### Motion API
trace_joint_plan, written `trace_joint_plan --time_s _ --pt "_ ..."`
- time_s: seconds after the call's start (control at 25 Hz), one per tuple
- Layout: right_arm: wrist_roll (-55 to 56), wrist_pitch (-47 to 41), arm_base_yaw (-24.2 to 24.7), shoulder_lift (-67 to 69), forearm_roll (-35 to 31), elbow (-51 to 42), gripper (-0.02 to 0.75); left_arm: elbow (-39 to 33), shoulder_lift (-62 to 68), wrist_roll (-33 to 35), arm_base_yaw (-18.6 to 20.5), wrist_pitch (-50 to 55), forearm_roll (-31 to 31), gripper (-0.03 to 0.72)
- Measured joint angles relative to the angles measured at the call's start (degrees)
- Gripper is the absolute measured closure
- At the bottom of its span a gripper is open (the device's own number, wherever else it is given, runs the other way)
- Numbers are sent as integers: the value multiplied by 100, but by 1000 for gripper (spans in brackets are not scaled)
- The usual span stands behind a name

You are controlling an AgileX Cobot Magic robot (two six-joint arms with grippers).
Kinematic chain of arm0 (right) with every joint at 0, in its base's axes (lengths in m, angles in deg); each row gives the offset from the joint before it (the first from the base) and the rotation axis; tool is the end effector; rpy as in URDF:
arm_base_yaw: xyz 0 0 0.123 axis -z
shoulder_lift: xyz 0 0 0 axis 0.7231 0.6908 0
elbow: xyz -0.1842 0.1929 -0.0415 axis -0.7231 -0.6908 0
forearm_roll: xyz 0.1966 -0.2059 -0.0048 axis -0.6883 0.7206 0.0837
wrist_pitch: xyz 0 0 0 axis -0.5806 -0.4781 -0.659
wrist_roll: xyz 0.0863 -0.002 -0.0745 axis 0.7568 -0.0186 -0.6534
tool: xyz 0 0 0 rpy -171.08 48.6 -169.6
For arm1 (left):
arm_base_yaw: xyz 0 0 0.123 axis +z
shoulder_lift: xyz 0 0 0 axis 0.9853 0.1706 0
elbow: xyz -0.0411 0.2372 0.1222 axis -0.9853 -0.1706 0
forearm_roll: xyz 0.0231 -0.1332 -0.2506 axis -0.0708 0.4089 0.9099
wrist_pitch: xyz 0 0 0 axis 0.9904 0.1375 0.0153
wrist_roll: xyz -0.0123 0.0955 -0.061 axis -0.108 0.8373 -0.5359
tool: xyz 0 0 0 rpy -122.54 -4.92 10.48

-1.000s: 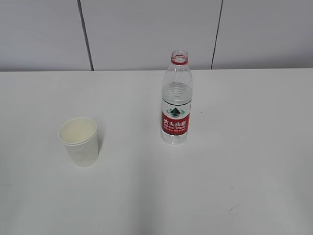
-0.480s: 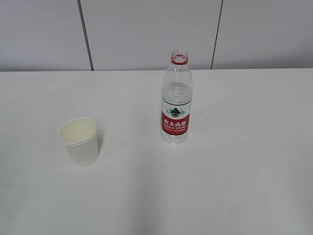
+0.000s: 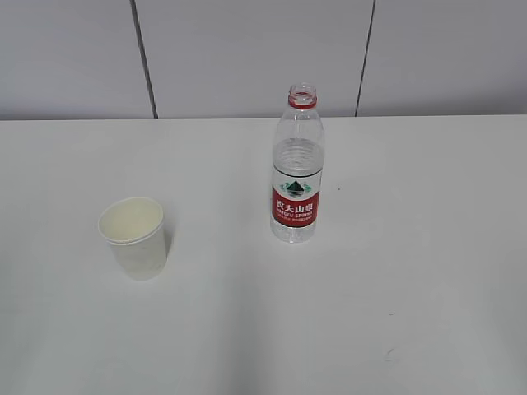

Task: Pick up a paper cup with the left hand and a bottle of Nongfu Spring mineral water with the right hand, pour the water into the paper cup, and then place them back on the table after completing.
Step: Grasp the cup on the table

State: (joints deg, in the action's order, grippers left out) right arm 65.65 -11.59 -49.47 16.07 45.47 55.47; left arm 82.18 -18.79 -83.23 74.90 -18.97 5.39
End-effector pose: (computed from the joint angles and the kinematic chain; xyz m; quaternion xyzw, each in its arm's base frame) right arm 0.0532 -0.0044 0.2755 -0.0408 0.8684 -0.0332 0.4930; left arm 0.0531 -0.0107 0.2887 0.0562 0.8533 -0.0434 0.5165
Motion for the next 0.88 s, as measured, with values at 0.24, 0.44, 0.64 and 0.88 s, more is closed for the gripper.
trace_joint_plan --time_s 0.24,0.44,0.64,0.88 --pt "0 0 0 0 0 0 150 0 0 0 0 0 0 440" --pt "0 0 0 0 0 0 150 0 0 0 0 0 0 440" --pt "0 0 0 0 0 0 150 0 0 0 0 0 0 440" --pt "0 0 0 0 0 0 150 0 0 0 0 0 0 215"
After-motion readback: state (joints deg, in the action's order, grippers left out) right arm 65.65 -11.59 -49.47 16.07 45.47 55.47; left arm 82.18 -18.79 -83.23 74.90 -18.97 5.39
